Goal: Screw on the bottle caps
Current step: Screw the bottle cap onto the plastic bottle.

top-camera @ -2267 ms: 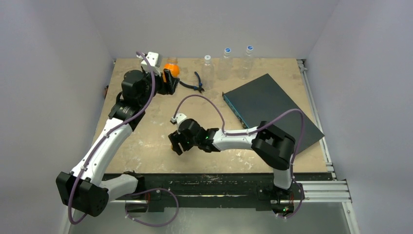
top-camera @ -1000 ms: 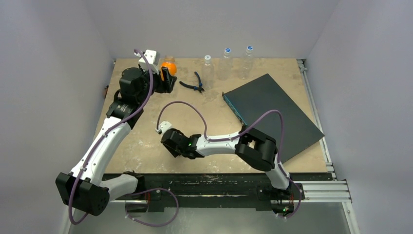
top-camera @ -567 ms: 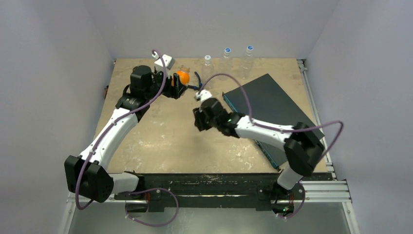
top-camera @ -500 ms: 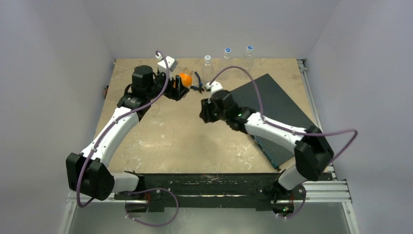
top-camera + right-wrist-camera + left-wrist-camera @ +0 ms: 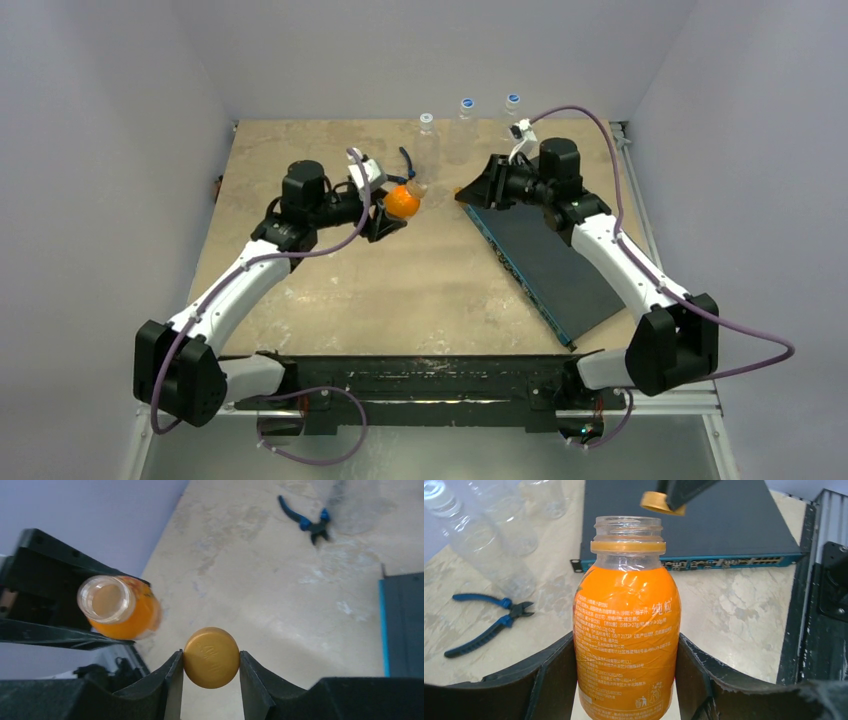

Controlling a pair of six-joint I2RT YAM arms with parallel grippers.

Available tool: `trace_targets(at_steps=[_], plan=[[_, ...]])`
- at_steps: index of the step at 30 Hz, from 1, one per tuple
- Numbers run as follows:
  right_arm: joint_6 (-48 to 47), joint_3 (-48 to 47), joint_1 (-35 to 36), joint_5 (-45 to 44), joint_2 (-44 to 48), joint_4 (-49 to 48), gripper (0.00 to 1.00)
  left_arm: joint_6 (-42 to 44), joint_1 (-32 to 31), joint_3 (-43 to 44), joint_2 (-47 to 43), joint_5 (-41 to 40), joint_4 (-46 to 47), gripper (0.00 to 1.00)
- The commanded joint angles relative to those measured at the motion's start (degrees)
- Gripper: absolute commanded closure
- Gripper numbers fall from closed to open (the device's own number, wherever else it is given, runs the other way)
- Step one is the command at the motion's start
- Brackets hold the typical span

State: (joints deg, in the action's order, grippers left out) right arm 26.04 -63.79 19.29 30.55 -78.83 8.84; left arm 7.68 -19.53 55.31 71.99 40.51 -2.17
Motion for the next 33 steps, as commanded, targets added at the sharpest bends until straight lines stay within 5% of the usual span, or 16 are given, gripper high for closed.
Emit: trace_targets(at_steps=[1, 4, 13, 33], plan=[[10.5, 0.3, -1.1, 23.9, 2.2, -14.6, 0.76, 5.8, -3.5, -1.8, -4.2, 3.7, 4.4, 0.75], [17.3, 3.0, -1.1, 28.3, 2.4, -24.1, 0.76, 6.9, -5.0, -2.0, -4.6, 3.8, 3.6, 0.75], [22.1, 3.7, -1.1, 29.4, 1.9, -29.6, 0.76, 6.8, -5.8, -2.1, -5.0, 6.0, 4.3, 0.77], [11.0, -1.6, 4.8, 19.2, 2.1, -16.0, 0.77, 4.7, -6.3, -0.7, -3.5, 8.1, 3.7, 0.8]])
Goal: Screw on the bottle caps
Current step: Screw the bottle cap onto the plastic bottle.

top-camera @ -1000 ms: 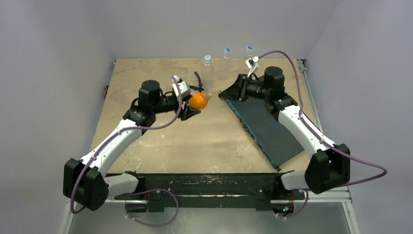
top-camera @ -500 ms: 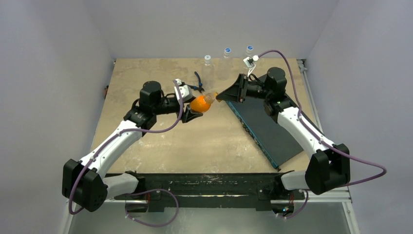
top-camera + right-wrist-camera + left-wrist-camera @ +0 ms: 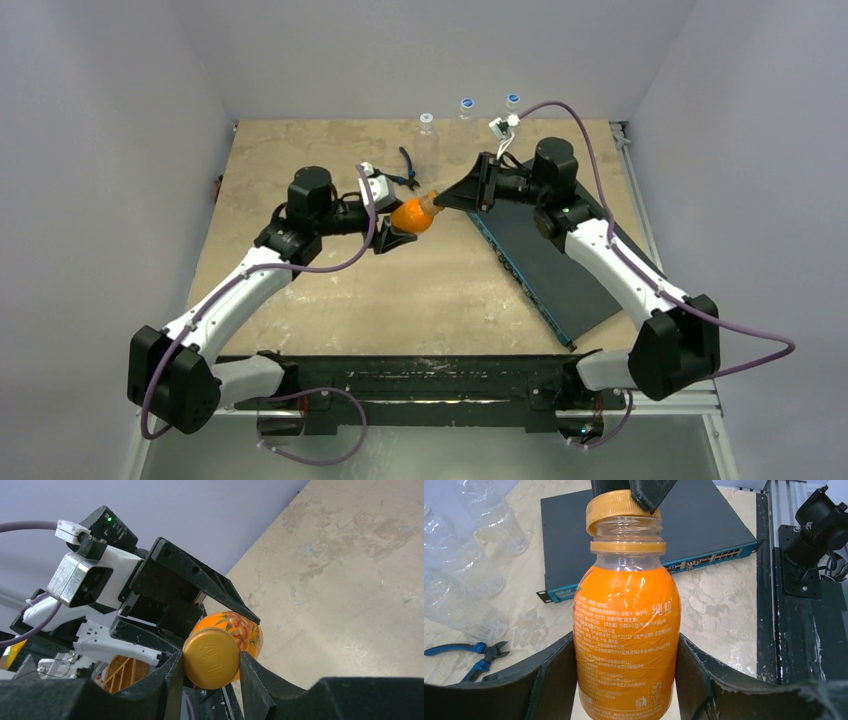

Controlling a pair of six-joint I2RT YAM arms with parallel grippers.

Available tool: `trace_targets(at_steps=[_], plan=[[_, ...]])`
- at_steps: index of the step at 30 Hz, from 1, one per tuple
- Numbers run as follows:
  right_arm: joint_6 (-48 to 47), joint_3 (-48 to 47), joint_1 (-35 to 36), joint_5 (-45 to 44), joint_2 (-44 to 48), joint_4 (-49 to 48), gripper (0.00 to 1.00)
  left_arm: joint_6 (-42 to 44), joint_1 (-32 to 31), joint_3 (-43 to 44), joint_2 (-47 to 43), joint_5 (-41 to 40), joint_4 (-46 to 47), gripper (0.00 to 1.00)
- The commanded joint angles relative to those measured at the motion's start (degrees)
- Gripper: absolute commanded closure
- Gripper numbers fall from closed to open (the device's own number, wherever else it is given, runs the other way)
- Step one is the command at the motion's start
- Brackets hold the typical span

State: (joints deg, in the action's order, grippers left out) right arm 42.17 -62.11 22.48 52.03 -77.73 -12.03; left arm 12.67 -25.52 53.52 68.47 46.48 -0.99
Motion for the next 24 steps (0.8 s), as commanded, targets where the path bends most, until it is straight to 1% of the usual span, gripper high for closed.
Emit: trace_targets(at_steps=[1, 4, 7, 12, 20, 24], plan=[[-6.9, -4.0, 1.8, -2.8, 1.1, 6.8, 0.77, -0.3, -0.3, 1.1, 0.2, 2.3, 2.4, 0.8], [-11.0, -5.2, 2.2, -3.8, 1.5, 11.4, 0.77, -1.0, -0.4, 1.6, 0.6, 3.0, 2.0, 0.81], [-13.3, -5.8, 2.9, -3.5, 2.0, 13.8, 0.77, -1.5, -0.5, 2.4, 1.5, 4.2, 1.6, 0.81], [-15.2, -6.2, 4.6, -1.7, 1.4, 16.1, 0.78, -2.8, -0.5, 2.6, 2.1, 5.0, 2.5, 0.81], [-16.3, -5.9, 5.2, 0.2, 2.2, 17.4, 0.78, -4.2, -0.5, 2.9, 2.9, 4.4, 2.7, 0.82], [-20.5, -7.8, 6.5, -2.1, 2.2, 22.5, 0.78, -5.0, -0.5, 3.2, 3.2, 4.4, 2.9, 0.83]])
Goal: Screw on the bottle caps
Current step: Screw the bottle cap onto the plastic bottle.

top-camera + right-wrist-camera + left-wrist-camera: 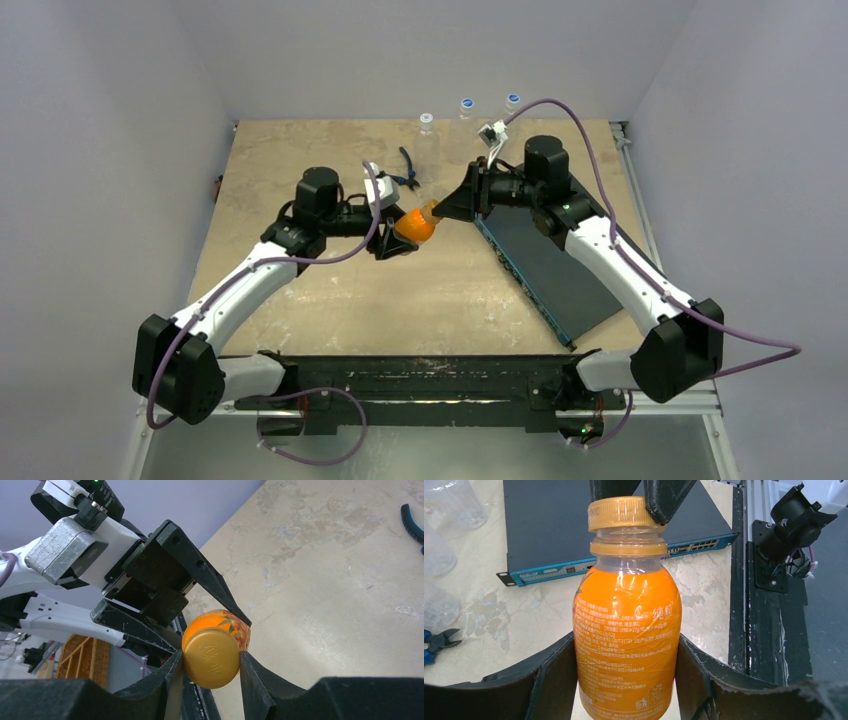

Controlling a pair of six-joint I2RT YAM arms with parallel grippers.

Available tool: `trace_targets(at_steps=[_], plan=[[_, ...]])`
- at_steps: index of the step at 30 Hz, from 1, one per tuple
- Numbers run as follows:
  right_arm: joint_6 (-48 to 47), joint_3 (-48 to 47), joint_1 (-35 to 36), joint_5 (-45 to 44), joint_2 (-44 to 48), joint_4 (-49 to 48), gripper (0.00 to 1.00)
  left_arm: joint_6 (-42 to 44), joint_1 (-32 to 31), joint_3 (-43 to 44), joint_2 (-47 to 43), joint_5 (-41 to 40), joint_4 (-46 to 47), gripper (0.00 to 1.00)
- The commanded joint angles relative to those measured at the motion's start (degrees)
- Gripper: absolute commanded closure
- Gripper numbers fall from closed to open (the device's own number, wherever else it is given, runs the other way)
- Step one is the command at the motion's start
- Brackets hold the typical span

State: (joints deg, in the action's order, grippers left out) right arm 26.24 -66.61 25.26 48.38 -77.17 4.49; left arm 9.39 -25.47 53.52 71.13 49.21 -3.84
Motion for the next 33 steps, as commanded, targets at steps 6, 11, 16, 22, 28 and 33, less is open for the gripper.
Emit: trace_targets(at_steps=[6, 11, 16, 22, 28, 33], plan=[[-7.9, -4.4, 5.9, 0.3, 1.1, 9.6, 0.79, -4.4, -0.6, 3.8, 1.6, 3.8, 8.4, 0.83], [-11.0, -5.5, 7.0, -0.9, 0.3, 13.4, 0.8, -6.4, -0.6, 4.3, 2.0, 4.9, 10.4, 0.84], [-9.1, -5.8, 7.2, -0.9, -1.4, 13.7, 0.8, -8.9, -1.3, 1.1, -0.6, -1.9, 18.4, 0.84], [-5.7, -9.3, 7.3, -7.8, -5.9, 20.3, 0.81, -5.1, -3.9, -2.0, -3.4, -17.5, 22.3, 0.86], [-1.6, -13.0, 8.7, -18.7, -9.5, 26.1, 0.8, -0.4, -10.1, -5.2, -4.1, -32.2, 28.1, 0.87], [3.6, -14.6, 9.7, -24.3, -12.5, 27.6, 0.79, 3.5, -16.7, -8.8, -2.8, -43.1, 35.9, 0.88]])
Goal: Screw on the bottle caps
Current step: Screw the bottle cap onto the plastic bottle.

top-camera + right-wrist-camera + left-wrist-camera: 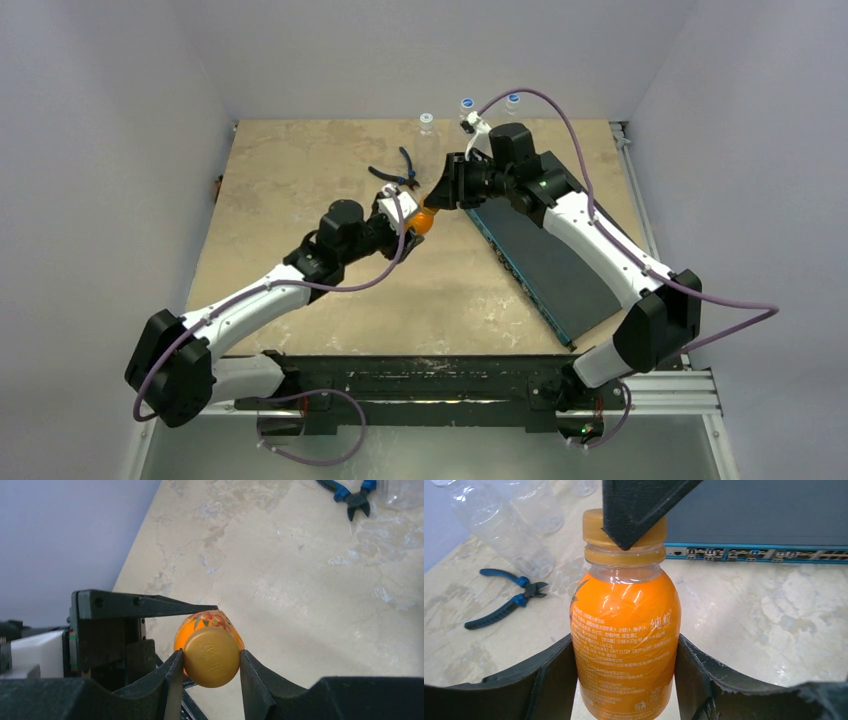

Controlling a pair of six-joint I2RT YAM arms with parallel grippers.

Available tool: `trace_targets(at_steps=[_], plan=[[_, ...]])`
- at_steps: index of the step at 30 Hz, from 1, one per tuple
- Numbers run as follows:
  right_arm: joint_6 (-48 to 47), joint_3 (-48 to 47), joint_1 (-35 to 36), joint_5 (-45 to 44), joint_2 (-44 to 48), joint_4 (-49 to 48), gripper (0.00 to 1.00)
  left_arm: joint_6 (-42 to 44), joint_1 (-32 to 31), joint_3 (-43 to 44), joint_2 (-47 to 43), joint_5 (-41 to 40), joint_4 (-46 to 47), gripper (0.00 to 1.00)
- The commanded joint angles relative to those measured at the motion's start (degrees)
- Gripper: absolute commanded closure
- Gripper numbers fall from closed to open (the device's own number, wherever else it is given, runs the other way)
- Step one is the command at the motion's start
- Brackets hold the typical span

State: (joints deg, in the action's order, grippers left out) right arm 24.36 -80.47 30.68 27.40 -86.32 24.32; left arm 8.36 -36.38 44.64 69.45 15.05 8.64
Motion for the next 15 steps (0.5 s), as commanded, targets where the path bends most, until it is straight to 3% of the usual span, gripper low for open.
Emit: trace_targets(at_steps=[1, 8, 15], plan=[[6.3, -1.3, 4.5, -4.3, -3.9, 8.3, 0.79, 5.1, -6.9, -0.7, -0.7, -11.2, 25.5, 0.88], [11.5, -3.6, 5.0, -9.7, -6.9, 10.6, 0.76, 10.3, -13.4, -4.9, 2.6, -22.7, 36.1, 0.9], [14.7, -6.2, 5.2, -12.9, -5.8, 10.7, 0.61, 9.5, -14.2, -7.4, 3.3, -22.7, 37.6, 0.91]])
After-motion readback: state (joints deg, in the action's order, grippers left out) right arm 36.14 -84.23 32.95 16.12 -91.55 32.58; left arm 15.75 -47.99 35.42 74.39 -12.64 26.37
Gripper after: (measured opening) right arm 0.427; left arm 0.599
